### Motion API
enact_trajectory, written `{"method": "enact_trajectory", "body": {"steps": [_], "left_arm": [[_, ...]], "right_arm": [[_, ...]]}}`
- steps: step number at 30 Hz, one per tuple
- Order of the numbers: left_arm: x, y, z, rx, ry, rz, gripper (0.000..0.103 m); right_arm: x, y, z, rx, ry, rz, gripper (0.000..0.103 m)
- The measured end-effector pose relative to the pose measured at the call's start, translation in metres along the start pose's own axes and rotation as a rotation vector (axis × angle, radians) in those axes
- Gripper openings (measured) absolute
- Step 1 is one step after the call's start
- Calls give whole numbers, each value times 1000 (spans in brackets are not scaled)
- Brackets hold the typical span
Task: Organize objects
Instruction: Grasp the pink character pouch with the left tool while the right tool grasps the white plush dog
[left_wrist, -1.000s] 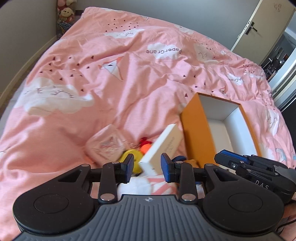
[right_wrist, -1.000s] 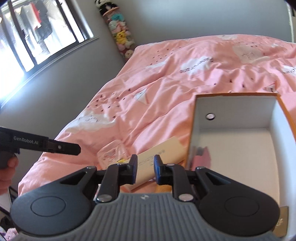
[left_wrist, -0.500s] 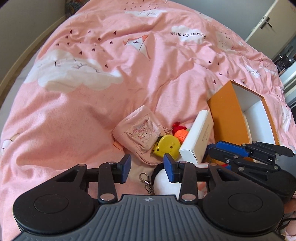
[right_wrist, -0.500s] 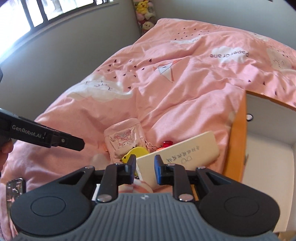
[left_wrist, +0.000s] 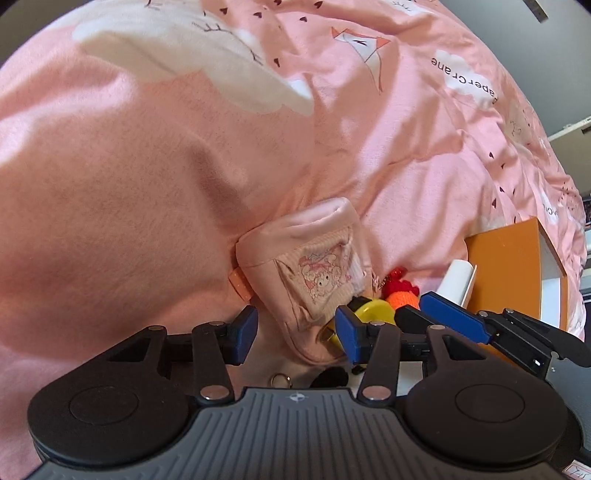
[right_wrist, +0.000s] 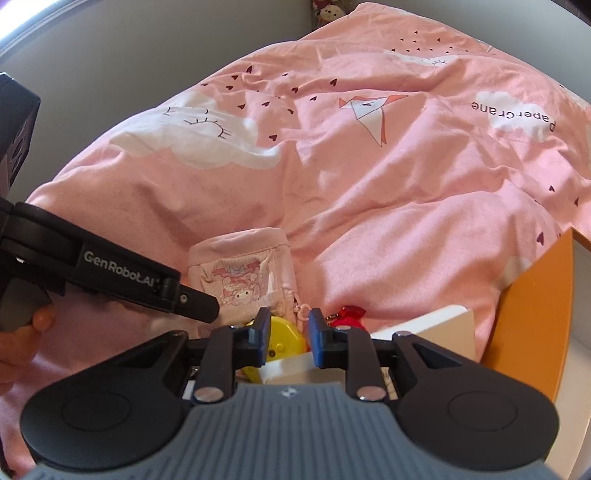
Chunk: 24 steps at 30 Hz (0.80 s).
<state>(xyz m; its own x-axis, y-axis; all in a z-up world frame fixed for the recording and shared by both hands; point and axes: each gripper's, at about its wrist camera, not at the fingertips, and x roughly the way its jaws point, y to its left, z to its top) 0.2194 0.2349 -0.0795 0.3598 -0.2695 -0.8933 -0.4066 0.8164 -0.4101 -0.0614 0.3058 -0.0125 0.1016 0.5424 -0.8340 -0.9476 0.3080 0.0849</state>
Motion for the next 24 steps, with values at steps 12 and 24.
{"method": "enact_trajectory", "body": {"steps": [12, 24], "left_arm": [[34, 2, 10, -34, 17, -2, 43], [-33, -20, 0, 144, -122, 24, 17]], "right_arm": [[31, -3, 6, 15, 49, 14, 23], [-17, 1, 5, 37, -51, -3, 24]]}}
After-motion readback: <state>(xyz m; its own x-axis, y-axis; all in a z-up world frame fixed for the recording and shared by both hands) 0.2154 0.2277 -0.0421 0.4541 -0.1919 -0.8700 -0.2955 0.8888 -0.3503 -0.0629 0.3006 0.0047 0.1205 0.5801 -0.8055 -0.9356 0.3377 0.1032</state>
